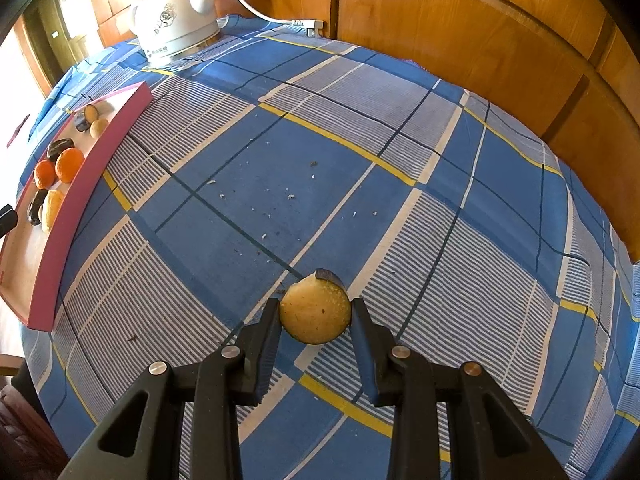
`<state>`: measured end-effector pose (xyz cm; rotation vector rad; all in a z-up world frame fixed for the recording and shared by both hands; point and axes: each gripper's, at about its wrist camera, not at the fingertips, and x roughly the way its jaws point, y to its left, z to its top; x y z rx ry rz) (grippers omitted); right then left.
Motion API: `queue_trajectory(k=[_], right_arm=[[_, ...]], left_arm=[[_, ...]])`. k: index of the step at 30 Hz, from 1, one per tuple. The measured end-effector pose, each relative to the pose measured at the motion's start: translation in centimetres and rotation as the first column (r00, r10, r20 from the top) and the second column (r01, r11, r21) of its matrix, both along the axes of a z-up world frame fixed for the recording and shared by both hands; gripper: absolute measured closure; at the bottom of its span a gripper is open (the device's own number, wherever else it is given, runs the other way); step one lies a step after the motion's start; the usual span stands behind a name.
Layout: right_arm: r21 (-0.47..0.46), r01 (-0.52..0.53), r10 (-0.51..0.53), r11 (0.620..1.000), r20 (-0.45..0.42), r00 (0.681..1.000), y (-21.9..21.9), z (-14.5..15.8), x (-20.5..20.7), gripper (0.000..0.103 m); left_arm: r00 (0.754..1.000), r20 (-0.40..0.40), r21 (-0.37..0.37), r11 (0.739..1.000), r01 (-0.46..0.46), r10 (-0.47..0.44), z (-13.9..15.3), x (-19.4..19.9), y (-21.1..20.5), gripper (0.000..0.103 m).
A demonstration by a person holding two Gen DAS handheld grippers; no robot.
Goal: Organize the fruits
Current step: 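Move the right gripper holding the beige piece toward the tray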
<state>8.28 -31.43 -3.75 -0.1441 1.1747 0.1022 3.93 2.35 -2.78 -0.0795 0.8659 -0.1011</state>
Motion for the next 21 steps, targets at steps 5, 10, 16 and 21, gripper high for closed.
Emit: queue_trajectory(k=[5,10,16,21], right_arm=[[-0.016,0.000,0.000,1.000,-0.001,1.000,0.4,0.0,0.0,0.068],[-0.010,0.010,-0.010,1.000,-0.013,1.000,1.0,0.4,0.1,0.068],[0.064,-0.080,0.078,0.995,0.039,0.996,5.5,2.5,-0.9,0.069],[0.131,-0.181,0.172,0.975,0.080,0.982,10.4,4.1,-1.5,0.069]], left_arm=[[1.000,0.005,0.003,1.000,-0.007,0.007,0.0,-0.2,0.7,0.044],[1.000,0.004,-0.007,1.000,-0.019,0.019,-0.2,-0.3,1.5,0.044],[0.999,0.001,-0.018,0.999,-0.037,0.037,-0.4,-0.5,2.4,0.042],[0.998,0.012,-0.032,0.998,-0.060,0.060,-0.2,-0.5,3.4,0.042]])
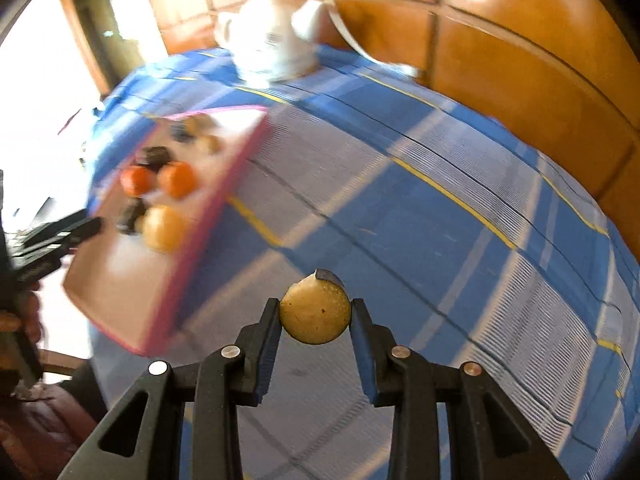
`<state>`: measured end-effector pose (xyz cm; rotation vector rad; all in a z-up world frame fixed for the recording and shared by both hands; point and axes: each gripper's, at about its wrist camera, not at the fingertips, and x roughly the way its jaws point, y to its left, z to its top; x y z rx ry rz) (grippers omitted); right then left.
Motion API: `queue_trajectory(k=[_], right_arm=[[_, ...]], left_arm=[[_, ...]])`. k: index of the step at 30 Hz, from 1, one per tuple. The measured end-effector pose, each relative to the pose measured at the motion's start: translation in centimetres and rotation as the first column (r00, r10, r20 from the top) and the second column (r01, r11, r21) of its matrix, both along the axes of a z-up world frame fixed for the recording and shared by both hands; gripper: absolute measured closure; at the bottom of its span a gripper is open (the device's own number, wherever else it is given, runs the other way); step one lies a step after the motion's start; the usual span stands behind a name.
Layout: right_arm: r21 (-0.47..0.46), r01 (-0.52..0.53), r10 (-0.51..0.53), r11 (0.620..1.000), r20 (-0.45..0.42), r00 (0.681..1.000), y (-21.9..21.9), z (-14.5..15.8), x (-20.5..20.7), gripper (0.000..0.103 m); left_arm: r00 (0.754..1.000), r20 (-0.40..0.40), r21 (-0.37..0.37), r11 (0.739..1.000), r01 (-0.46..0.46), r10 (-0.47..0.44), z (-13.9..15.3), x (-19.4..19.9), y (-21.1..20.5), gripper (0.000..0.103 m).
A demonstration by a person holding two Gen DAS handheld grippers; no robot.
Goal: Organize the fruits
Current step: 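Lower the beige piece into the tray and open the right gripper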
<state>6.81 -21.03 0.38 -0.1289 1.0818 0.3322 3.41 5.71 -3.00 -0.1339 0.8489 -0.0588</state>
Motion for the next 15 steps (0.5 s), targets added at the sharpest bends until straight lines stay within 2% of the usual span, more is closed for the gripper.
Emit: queue_trajectory(k=[8,11,15], right_arm=[[0.128,-0.178,0.179,0.976,0.004,0.984,8.1,1.2,-0.4,0.068],[0.136,-0.229,0.233,0.964,-0.018,0.972,10.8,0.3,-0.3,0.068],[0.132,-0.283,0.296,0.950,-0.090,0.951,14.5,-2.4,0.5,0.068]], left_arm=[[0.995,0.027,-0.021,0.995,-0.098,0.099,1.0,0.3,3.6,0.042],[0.992,0.026,-0.025,0.992,-0.124,0.125,1.0,0.4,4.7,0.042],[0.990,0.016,-0.034,0.990,-0.137,0.138,0.7,0.4,5.3,0.042]])
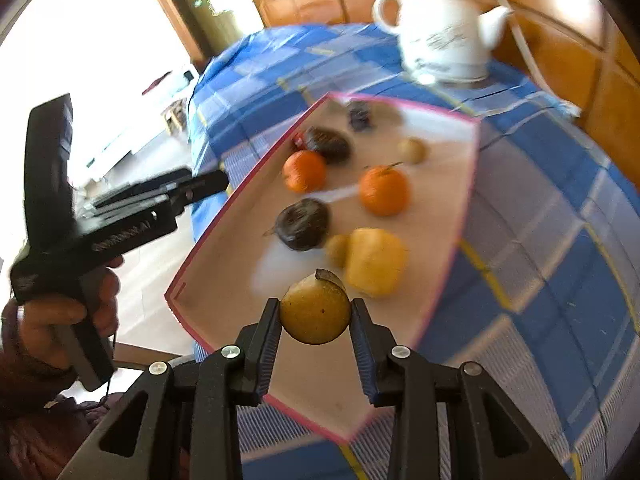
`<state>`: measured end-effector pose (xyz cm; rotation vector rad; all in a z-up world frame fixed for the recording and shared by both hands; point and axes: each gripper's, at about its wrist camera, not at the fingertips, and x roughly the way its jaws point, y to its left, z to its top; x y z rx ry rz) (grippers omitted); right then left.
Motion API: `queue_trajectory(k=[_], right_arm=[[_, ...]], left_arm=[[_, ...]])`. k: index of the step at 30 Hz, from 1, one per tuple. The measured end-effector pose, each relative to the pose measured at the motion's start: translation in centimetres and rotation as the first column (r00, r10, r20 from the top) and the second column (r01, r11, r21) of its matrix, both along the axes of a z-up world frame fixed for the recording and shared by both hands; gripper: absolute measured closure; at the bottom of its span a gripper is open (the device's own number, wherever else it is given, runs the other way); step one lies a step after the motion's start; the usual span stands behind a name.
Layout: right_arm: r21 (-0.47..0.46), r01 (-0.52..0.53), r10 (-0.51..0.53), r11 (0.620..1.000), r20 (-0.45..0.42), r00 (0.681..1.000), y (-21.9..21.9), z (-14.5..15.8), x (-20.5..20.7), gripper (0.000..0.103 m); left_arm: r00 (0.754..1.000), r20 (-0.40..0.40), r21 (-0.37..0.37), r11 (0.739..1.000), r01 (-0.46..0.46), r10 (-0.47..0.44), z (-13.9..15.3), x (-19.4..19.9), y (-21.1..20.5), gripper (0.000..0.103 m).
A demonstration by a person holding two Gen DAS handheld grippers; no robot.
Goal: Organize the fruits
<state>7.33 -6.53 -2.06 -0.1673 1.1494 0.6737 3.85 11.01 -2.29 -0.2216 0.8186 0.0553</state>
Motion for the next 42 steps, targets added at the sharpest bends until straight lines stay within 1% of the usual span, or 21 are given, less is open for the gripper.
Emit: queue_trajectory(k=[2,4,8,12,17,22,24,26,30,39,42], right_arm=[[-0.019,-0.003,0.002,1.000,-0.008,1.000,1.3,-1.1,0.6,0.068],[-0.028,0.020,-0.020,0.999,-0.008,1.000,2.0,-2.1,1.6,0.068],[-0.001,0.055,-0.055,0.998,-0.018,0.998,2.7,-3.1,2.9,0.067],[0.010,0.061,-0.061,0.998,-0.007,0.998,2.8,-3.0,2.7,0.065],[0.033,0.067,-0.067,0.997,0.013,0.998,1.8,-1.8,1.6,0.065],[0.020,0.060,-0.060,0.998,0.004,0.998,1.5,-2.0,0.8,0.065],[-0.005,0.052,-0.052,0.999,0.006,0.999,2.0,-2.5,0.6,0.070],[-0.045,0.073,-0.071,0.996,0.033,0.997,2.4,-2.9,0.8,0.076],[-0.029,0.119,-0.118,0.993,0.032,0.993,2.5,-3.3,1.9,0.078],[-0.002,0.128,-0.128,0.992,0.009,0.992,1.8,-3.3,1.6,0.078],[0.004,0.133,-0.133,0.991,0.021,0.991,1.6,-2.9,1.3,0.078]], left_arm=[[1.000,-0.004,-0.001,1.000,0.003,-0.003,-0.2,0.1,-0.1,0.042],[1.000,-0.008,-0.005,1.000,0.007,-0.007,-0.3,0.1,-0.1,0.042],[1.000,-0.008,-0.001,1.000,0.010,-0.010,-0.3,0.0,-0.2,0.042],[1.000,-0.007,-0.002,1.000,0.010,-0.010,-0.3,0.0,-0.3,0.042],[1.000,0.002,0.000,1.000,0.007,-0.007,0.0,-0.1,-0.4,0.039],[1.000,0.009,0.003,1.000,0.013,-0.013,0.3,-0.3,-0.6,0.039],[1.000,0.012,0.007,1.000,0.016,-0.016,0.3,-0.4,-0.8,0.039],[1.000,0.011,0.008,1.000,0.020,-0.020,0.3,-0.4,-1.0,0.039],[1.000,0.007,0.014,0.999,0.029,-0.029,0.1,-0.5,-1.3,0.039],[0.999,0.014,0.040,0.998,0.045,-0.046,0.1,-1.0,-2.1,0.037],[0.999,0.017,0.050,0.998,0.049,-0.050,0.2,-1.2,-2.3,0.037]])
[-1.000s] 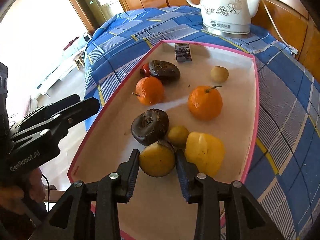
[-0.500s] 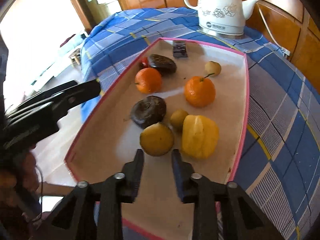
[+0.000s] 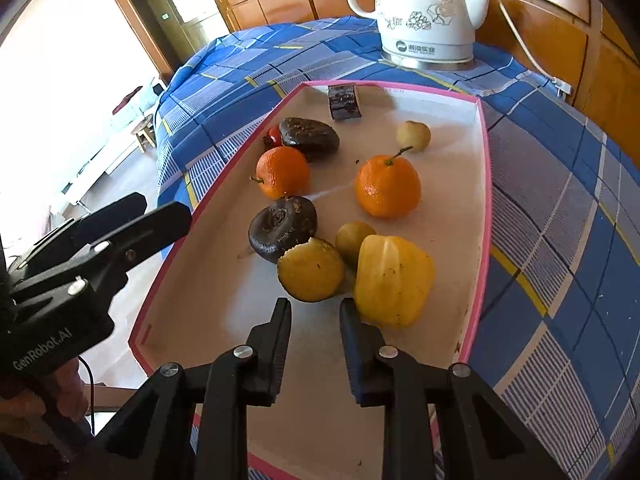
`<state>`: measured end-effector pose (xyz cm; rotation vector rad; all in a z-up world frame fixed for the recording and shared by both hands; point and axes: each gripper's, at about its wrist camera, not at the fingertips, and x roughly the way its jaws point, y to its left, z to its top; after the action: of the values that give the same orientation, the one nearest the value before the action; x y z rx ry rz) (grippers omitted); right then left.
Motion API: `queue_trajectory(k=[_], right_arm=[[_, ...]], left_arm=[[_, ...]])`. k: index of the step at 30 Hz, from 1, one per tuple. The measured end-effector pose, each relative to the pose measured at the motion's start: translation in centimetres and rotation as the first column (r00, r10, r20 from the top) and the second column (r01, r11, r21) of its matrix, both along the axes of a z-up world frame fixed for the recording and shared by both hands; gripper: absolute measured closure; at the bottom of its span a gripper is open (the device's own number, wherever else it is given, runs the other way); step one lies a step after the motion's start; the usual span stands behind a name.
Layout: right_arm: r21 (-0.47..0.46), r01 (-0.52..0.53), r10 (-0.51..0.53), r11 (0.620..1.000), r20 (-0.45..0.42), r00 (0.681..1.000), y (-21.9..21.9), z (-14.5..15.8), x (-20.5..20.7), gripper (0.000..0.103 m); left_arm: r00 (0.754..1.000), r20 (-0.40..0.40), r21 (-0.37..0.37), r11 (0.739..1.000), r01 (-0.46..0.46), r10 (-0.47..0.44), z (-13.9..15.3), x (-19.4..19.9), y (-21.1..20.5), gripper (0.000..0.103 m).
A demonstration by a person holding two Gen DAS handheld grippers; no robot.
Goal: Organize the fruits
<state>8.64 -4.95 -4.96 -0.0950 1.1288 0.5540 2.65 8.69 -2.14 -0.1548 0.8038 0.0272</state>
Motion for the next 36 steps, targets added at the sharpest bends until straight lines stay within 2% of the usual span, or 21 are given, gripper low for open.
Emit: queue_trajectory(k=[12,16,19,26,30,36], right_arm=[[0.003,0.070,-0.070,0.998,0.088,0.994,-1.4,2.0,-1.9,0.076],[-0.013,0.113,-0.111,0.993,0.139,0.984,-2.0,3.0,-2.9,0.071],[-0.021,0.164,-0.158,0.986,0.179,0.971,-2.8,3.7,-3.9,0.067],[-0.042,0.307,-0.287,0.951,0.260,0.922,-5.4,4.9,-5.8,0.064],[-0.050,0.355,-0.327,0.933,0.288,0.900,-6.4,5.1,-6.3,0.059],[-0.063,0.371,-0.337,0.927,0.301,0.892,-6.4,4.9,-6.6,0.058]], left_arm=[[1.000,0.025,0.021,1.000,0.014,-0.015,0.5,-1.0,-1.0,0.034],[0.999,0.045,0.026,1.000,0.012,-0.013,0.7,-1.7,-1.3,0.027],[0.998,0.068,0.024,1.000,0.008,-0.009,0.9,-2.4,-1.7,0.019],[0.994,0.106,0.048,0.999,0.015,-0.020,1.0,-3.8,-2.9,0.003],[0.992,0.124,0.056,0.998,0.029,-0.036,1.2,-4.5,-3.6,0.000],[0.989,0.144,0.061,0.998,0.017,-0.026,1.6,-4.8,-3.8,0.000]])
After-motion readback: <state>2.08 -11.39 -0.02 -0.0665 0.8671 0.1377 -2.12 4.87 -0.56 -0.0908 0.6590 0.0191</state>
